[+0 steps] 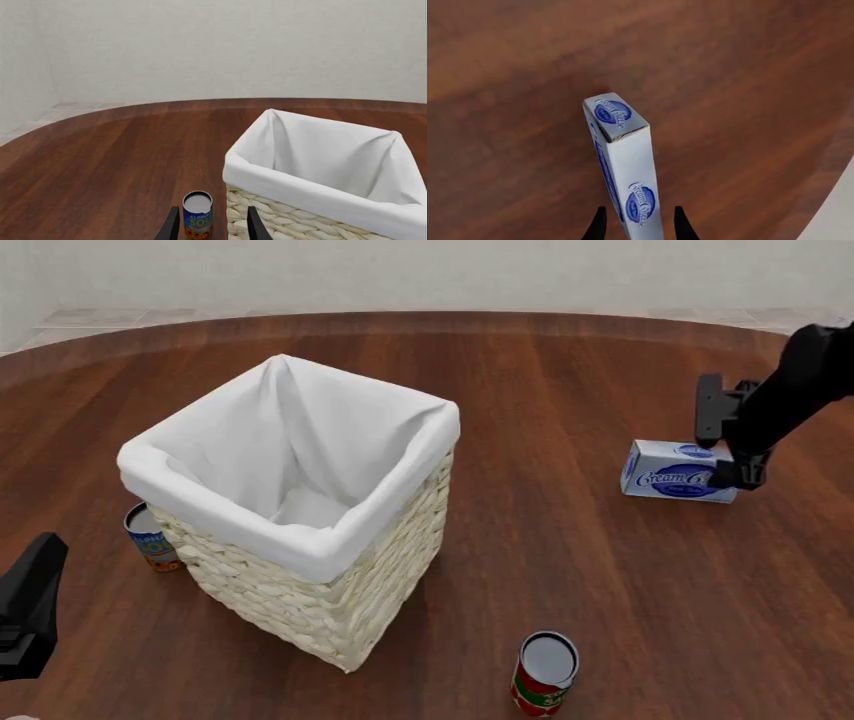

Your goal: Pick up the cream cheese box, and put it in the basket.

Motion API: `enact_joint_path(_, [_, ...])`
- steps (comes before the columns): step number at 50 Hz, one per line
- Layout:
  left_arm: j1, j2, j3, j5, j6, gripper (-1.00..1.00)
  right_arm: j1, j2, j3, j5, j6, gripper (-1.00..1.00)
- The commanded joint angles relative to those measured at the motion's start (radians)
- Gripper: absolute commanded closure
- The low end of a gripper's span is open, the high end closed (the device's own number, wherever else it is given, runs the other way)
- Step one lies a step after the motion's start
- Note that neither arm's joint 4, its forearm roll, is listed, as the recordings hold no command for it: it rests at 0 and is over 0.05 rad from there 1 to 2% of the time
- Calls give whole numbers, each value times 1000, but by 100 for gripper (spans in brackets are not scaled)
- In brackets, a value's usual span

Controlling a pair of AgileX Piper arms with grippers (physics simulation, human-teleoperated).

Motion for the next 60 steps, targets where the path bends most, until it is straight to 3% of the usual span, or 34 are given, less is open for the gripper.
enact_joint_path(1, [0, 0, 0, 0, 0, -100, 7, 21, -3, -5, 5, -100])
enact_joint_path(10, [0, 0, 0, 0, 0, -100, 4, 33, -2, -15, 2, -100])
enact_joint_path(15, [0, 0, 0, 0, 0, -100, -8, 17, 49, -89, -56, -100])
enact_joint_path(26, [0, 0, 0, 0, 0, -100, 2, 1, 74, -110, -65, -100])
enact_joint_path(27, [0, 0, 0, 0, 0, -100, 2, -1, 78, -116, -68, 100])
enact_joint_path(37, [0, 0, 0, 0, 0, -100, 23, -11, 36, -117, -11, 100])
enact_joint_path(45, [0, 0, 0, 0, 0, -100, 40, -47, 63, -199, 32, 100])
enact_joint_path(47, [0, 0, 0, 0, 0, -100, 52, -79, 113, -289, 24, 100])
enact_joint_path(52, [0, 0, 0, 0, 0, -100, 89, -128, 164, -360, 117, 100])
enact_joint_path(55, [0, 0, 0, 0, 0, -100, 127, -165, 161, -355, 239, 100])
enact_joint_path(57, [0, 0, 0, 0, 0, -100, 126, -174, 179, -371, 235, 100])
enact_joint_path(60, [0, 0, 0, 0, 0, -100, 140, -205, 193, -389, 297, 100])
